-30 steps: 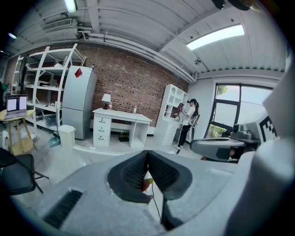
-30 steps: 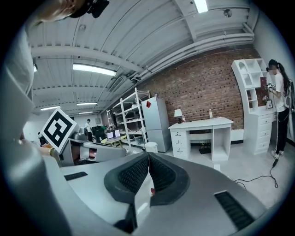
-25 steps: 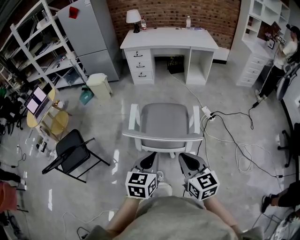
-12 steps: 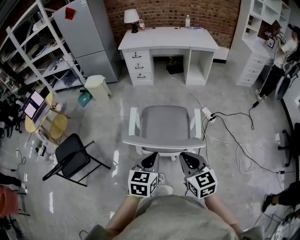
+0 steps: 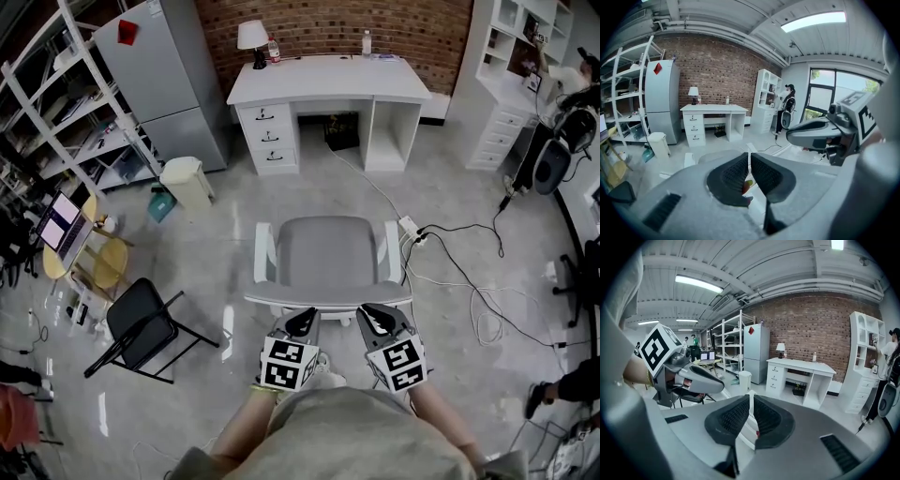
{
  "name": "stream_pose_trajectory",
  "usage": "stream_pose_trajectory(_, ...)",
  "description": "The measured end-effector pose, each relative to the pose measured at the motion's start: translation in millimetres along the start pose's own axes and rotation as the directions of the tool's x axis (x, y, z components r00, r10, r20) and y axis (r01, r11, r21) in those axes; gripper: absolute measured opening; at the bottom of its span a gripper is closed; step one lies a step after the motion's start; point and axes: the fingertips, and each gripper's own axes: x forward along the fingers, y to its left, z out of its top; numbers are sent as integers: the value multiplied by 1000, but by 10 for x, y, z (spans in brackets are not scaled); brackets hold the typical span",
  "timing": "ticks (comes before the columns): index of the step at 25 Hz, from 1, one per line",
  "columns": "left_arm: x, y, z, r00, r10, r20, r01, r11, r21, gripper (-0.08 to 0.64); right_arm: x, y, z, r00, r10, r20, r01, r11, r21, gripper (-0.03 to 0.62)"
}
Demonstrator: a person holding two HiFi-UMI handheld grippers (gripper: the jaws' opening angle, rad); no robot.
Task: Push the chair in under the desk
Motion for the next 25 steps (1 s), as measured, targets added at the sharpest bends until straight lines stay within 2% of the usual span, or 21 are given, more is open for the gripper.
stream_pose_trajectory(3,99,43,-45,999,-18,-34,19,999,49,25,98,-20,-43,999,13,-33,-13,1000,-11,11)
stream_pose_trajectory(5,169,56,-102,997,-42,-64,48,994,93,71,157,-19,-113,997,33,-65,-34,999,-21,17)
stream_pose_trajectory(7,219,60,-195,991,-66,-114,81,986,142,120,206,-3,-194,993,57,-104,-61,998,-34,79)
stream_pose_trajectory(12,318,115,-333,973,-76,-218,141,944,299,153,327,-26,-294,982,66,-179,-92,986,-141,97)
stream_pose_trajectory(16,378,164,-401,950,-95,-298,218,883,415,153,427,14,-351,962,88,-260,-160,950,-269,98)
stream_pose_trajectory(20,407,205,-435,927,-90,-365,284,802,525,153,497,63,-456,926,103,-362,-252,884,-394,98)
stream_pose_trajectory(25,502,247,-501,903,-43,-427,334,695,637,153,564,58,-606,883,104,-458,-347,802,-487,98)
